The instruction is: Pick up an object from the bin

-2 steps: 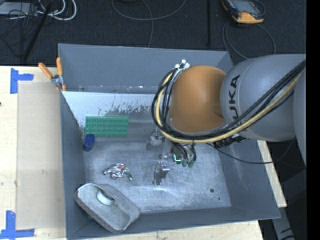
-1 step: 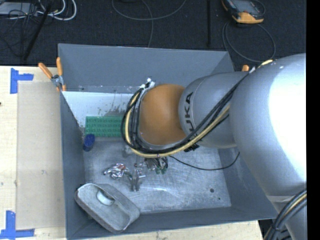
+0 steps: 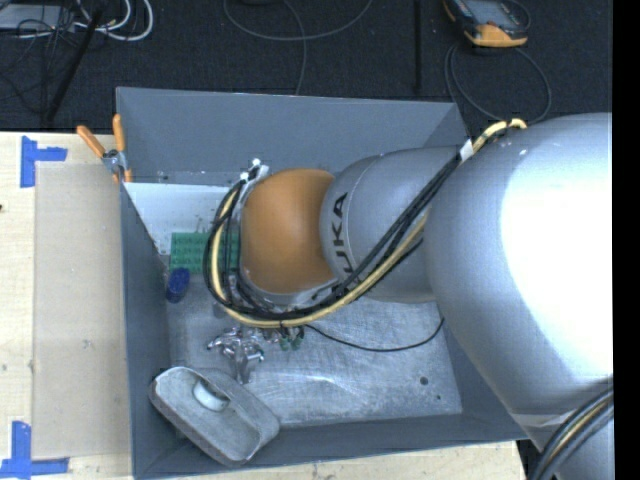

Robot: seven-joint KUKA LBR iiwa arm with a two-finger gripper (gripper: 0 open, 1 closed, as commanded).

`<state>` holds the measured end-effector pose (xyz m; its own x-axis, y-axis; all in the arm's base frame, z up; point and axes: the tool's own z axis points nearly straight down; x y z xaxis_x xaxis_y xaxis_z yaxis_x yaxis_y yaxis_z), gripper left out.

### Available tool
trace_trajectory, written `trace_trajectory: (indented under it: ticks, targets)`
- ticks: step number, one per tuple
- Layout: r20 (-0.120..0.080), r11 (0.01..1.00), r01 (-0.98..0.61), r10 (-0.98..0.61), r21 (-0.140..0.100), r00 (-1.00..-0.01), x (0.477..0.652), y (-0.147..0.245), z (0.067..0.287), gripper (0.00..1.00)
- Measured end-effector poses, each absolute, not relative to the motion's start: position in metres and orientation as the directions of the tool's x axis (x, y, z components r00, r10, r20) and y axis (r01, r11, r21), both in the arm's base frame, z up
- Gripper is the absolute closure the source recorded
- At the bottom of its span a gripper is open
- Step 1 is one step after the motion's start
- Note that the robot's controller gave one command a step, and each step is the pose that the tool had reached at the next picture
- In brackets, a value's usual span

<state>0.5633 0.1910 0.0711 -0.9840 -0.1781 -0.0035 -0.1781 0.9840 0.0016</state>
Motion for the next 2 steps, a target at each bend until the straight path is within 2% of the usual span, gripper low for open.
trace_trajectory:
  ticks: [1,2]
  targets:
    - [-0.009,0.985,-0.171,-0.171,0.004,-0.985,0.565,0.190,0.074,1.00]
    - [-0.009,0.963,-0.271,-0.271,0.004,-0.963,0.591,0.165,0.074,1.00]
